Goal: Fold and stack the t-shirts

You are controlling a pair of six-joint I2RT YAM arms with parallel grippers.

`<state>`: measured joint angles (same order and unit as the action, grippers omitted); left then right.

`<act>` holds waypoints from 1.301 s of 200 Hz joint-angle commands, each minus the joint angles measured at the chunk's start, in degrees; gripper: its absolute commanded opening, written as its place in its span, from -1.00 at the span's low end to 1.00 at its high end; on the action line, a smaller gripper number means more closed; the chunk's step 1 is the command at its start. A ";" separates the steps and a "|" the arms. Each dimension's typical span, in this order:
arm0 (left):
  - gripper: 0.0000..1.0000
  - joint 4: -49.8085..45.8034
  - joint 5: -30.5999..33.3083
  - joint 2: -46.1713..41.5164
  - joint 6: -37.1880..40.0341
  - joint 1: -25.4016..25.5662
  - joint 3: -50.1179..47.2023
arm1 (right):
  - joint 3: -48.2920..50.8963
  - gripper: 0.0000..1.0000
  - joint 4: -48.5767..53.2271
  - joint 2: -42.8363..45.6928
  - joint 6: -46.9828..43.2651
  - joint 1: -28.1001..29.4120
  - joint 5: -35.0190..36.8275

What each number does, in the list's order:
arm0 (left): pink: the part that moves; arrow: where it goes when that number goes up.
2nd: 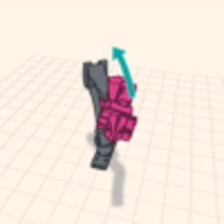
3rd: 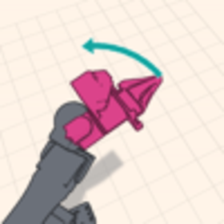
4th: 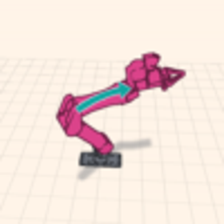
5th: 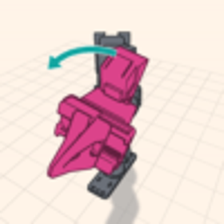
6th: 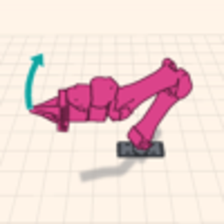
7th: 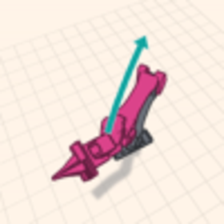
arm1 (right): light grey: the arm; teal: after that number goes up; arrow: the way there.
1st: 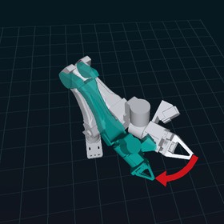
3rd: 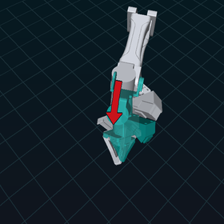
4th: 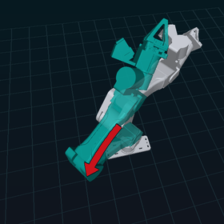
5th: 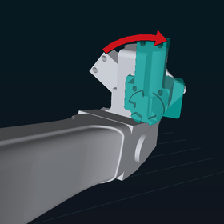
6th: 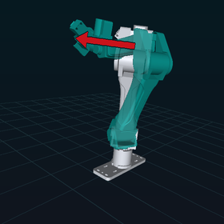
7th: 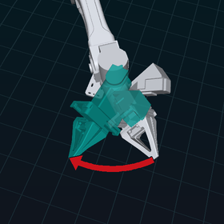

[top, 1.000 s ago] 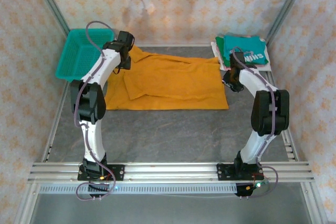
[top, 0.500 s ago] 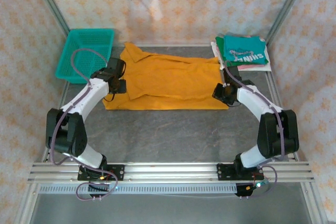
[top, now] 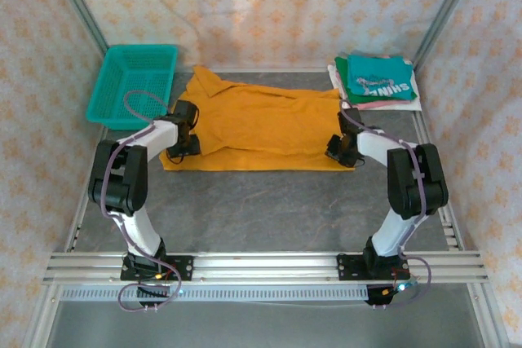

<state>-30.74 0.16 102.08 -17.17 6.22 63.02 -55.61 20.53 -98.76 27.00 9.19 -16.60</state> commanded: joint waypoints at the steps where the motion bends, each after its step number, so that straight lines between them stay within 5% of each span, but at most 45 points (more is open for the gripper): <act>1: -0.05 0.67 -0.39 -3.55 -3.04 -0.50 -4.77 | 5.51 -0.47 -1.15 2.11 2.59 0.30 1.91; 72: -0.03 -0.62 -5.48 -17.97 -8.83 -0.42 -17.86 | 16.49 -0.47 0.30 14.63 7.66 0.37 -1.18; 119: 0.01 -2.35 -10.31 -25.13 -8.72 0.06 -12.95 | 11.33 -0.42 3.96 17.08 4.76 0.55 0.01; 182: 0.04 2.44 -15.99 -17.15 -11.91 2.76 -8.31 | 6.30 -0.33 -1.46 17.74 2.27 1.76 -0.46; 260: -0.12 8.03 -14.67 -9.98 -16.25 6.52 -9.77 | -1.96 -0.26 -4.01 12.54 -1.62 4.58 -1.81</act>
<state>-25.85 -14.81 90.63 -31.29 11.66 53.76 -55.18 17.76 -84.38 26.87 13.74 -18.13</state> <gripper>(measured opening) 0.463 0.368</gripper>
